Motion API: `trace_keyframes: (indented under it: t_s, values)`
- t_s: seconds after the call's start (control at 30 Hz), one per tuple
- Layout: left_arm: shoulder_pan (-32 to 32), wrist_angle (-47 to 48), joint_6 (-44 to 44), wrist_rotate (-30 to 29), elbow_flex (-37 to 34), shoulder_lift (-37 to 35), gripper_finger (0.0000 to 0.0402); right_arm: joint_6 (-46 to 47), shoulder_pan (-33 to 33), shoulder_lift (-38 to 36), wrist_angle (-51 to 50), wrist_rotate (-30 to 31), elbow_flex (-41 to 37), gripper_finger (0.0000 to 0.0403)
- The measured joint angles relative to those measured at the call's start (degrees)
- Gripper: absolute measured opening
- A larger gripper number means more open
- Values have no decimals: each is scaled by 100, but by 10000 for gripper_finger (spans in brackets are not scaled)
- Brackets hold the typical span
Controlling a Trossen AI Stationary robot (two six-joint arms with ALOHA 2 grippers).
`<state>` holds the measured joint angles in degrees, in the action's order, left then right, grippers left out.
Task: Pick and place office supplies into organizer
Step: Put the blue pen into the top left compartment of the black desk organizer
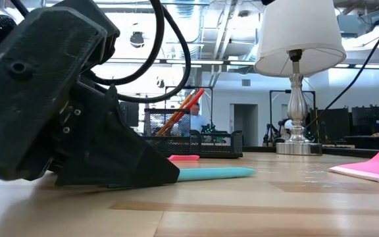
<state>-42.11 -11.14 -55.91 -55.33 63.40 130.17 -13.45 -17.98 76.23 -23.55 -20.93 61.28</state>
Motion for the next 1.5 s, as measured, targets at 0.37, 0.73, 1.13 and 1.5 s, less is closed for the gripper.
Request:
trace_keyframes:
  t_s: [0.37,0.73,1.13,1.5]
  values:
    - [111,44,441,-220,216,-103,30,2,-277,19,42,2,-24,0]
    - [1184,3892,1600,582,1171,-1554,30,452,-692,666,-250,322,-51,0]
    - [2796,8537,3875,1524,3349,-2556,30,768,-1086,2881,-328,338,-59,0]
    - [4156,9454,5611,2499,3939,-2443,30,1035,-837,3091,-89,481,-83,0]
